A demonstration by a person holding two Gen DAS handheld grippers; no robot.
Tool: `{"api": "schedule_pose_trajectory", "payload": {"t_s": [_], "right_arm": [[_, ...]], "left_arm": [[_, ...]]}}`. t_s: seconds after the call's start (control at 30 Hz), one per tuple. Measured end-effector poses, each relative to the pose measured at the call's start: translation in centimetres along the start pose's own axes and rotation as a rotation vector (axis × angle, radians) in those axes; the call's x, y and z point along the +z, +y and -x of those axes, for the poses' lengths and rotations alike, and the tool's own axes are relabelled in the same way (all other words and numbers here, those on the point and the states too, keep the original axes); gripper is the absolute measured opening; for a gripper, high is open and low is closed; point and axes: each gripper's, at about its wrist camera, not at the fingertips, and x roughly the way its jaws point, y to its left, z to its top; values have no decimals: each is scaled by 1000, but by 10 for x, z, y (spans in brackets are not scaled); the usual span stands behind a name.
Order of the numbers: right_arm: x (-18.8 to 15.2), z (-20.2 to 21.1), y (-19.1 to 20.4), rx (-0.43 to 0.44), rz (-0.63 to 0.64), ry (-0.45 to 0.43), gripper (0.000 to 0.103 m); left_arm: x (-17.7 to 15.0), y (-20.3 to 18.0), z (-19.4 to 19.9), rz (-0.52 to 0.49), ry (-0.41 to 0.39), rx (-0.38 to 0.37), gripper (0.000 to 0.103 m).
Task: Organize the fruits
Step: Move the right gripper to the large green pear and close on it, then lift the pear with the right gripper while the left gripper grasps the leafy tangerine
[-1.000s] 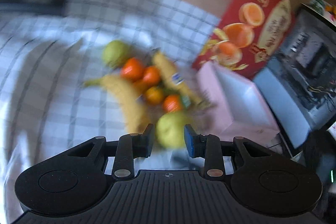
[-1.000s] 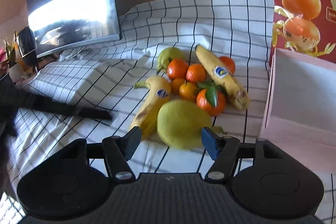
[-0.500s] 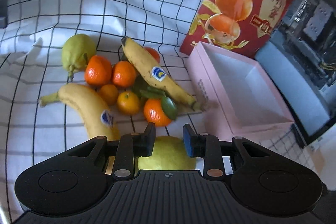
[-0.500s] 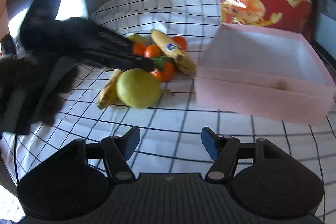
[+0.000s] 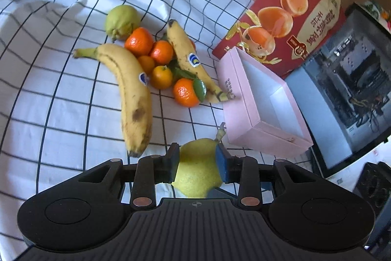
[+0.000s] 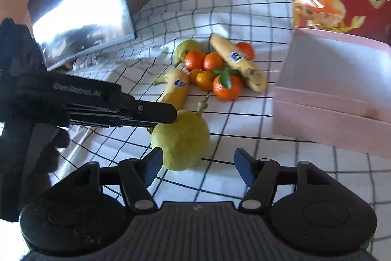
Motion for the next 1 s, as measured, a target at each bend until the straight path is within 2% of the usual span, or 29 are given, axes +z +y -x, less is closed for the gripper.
{"api": "schedule_pose_trajectory", "payload": {"t_s": [0.17, 0.33, 0.4, 0.5, 0.67, 0.77, 0.87, 1.0], "right_arm": [[10, -18, 12, 68, 29, 32, 65], [18, -46, 11, 91, 9, 77, 66], [19, -50, 13, 95, 12, 89, 64], [15, -46, 21, 66, 58, 78, 64], [5, -33, 40, -26, 219, 64, 63], [0, -16, 36, -63, 245, 59, 63], [-5, 6, 23, -107, 237, 53, 63], [-15, 36, 2, -194, 220, 56, 63]], "left_arm": [[-3, 0, 3, -13, -1, -6, 37], [-6, -1, 6, -33, 5, -9, 37], [-8, -1, 10, -36, 4, -7, 33], [-11, 0, 18, -33, -21, -2, 32], [-10, 5, 27, -10, -83, 35, 32], [-2, 3, 24, -20, -106, 56, 32], [7, -15, 6, -127, -95, 119, 32], [19, -55, -30, -408, -124, 270, 33]]}}
